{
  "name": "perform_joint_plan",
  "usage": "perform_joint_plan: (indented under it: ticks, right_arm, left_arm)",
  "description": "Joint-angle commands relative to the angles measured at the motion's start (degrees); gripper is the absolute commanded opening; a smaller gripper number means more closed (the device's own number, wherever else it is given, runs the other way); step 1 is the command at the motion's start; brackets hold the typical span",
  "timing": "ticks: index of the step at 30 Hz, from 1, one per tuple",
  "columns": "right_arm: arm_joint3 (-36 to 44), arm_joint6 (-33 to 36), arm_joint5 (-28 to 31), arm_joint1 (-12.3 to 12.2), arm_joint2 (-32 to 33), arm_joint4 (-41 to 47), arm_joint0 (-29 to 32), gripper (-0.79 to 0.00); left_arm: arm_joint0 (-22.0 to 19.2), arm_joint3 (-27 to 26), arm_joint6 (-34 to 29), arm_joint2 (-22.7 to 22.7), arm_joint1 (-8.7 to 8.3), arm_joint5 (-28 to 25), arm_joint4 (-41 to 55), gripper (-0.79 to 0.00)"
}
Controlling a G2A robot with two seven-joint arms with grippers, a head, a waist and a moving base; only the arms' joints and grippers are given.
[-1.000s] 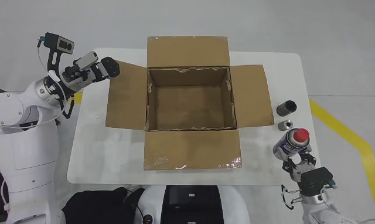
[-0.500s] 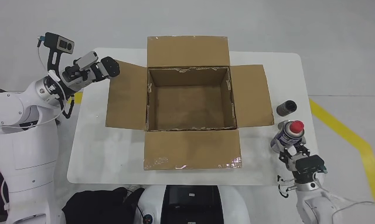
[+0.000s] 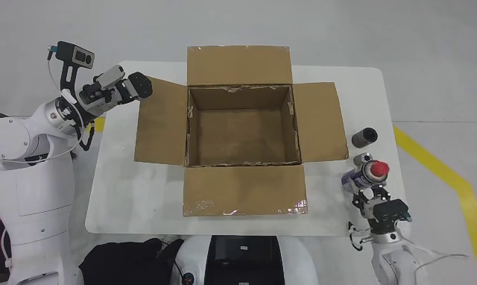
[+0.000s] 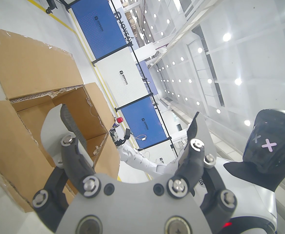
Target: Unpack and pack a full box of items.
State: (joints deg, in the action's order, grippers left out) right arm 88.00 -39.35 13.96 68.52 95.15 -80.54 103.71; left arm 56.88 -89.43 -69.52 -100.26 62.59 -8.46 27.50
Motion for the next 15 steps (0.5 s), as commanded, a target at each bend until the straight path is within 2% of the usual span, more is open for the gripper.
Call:
perform_joint_plan:
  ticks: [1,7,15]
  right_arm:
    - [0.29,-0.56,0.08,-0.03,0.43,0.01,0.82,0.000]
    - [2.93,-1.42,0.47,-0.17,2.14,-0.28,4.17,0.000]
    - [10.30,-1.71,1.20,-0.38,6.34,-0.39,12.87,0.000]
  left_arm:
    - [0.00,0.00,0.00,0.00,0.00,0.00,0.00,0.000]
    - [0.00,0.00,0.00,0.00,0.00,0.00,0.00,0.000]
    - [0.00,0.00,0.00,0.00,0.00,0.00,0.00,0.000]
